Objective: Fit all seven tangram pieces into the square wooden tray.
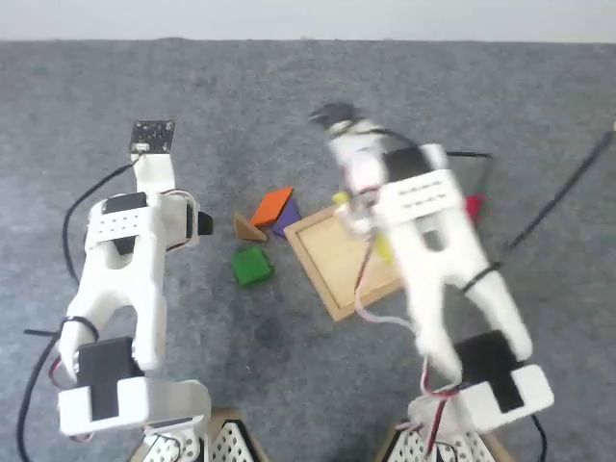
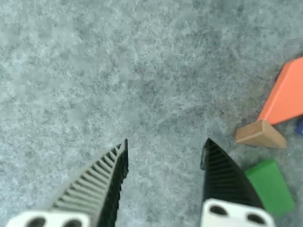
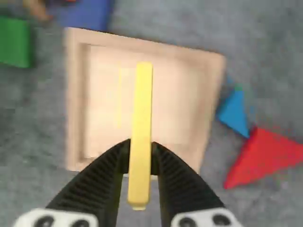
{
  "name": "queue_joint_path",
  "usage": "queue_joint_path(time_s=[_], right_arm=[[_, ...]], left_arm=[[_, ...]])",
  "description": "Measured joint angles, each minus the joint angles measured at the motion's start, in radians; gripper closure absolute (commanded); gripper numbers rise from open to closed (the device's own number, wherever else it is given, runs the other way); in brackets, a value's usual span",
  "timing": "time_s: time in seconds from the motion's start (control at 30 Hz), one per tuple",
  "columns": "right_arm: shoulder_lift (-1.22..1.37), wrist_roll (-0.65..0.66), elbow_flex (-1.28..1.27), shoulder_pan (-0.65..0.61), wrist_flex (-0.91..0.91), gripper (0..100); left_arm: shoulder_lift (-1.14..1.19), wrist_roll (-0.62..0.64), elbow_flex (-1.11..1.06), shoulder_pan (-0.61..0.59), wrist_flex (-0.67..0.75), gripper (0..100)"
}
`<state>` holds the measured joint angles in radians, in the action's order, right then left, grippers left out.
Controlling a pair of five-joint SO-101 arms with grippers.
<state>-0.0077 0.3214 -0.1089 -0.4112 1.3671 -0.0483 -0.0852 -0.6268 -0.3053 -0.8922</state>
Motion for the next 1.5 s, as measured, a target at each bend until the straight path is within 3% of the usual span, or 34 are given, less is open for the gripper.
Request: queue_joint_path(time_s=[0.13, 0.37, 0.73, 1.03, 1.33, 1.5], right_arm=[[0.0, -0.002, -0.008, -0.138, -0.021, 99.1], [0.069, -0.006, -0.121, -0.265, -0.178, 99.1], [0.178, -0.25, -0.124, -0.224, -0.259, 99.1], [0.195, -0.279, -0.124, -0.203, -0.267, 98.7], [0.287, -0.279, -0.123, -0.201, -0.261, 76.4], [0.292, -0.279, -0.121, -0.216, -0.255, 74.3]], left_arm=[[0.0, 0.0, -0.003, 0.0, 0.008, 75], [0.0, 0.0, -0.003, 0.0, 0.014, 75], [0.0, 0.0, -0.003, 0.0, 0.014, 75], [0.0, 0.0, -0.003, 0.0, 0.014, 75], [0.0, 0.0, -0.003, 0.0, 0.014, 75], [0.0, 0.0, -0.003, 0.0, 0.014, 75]])
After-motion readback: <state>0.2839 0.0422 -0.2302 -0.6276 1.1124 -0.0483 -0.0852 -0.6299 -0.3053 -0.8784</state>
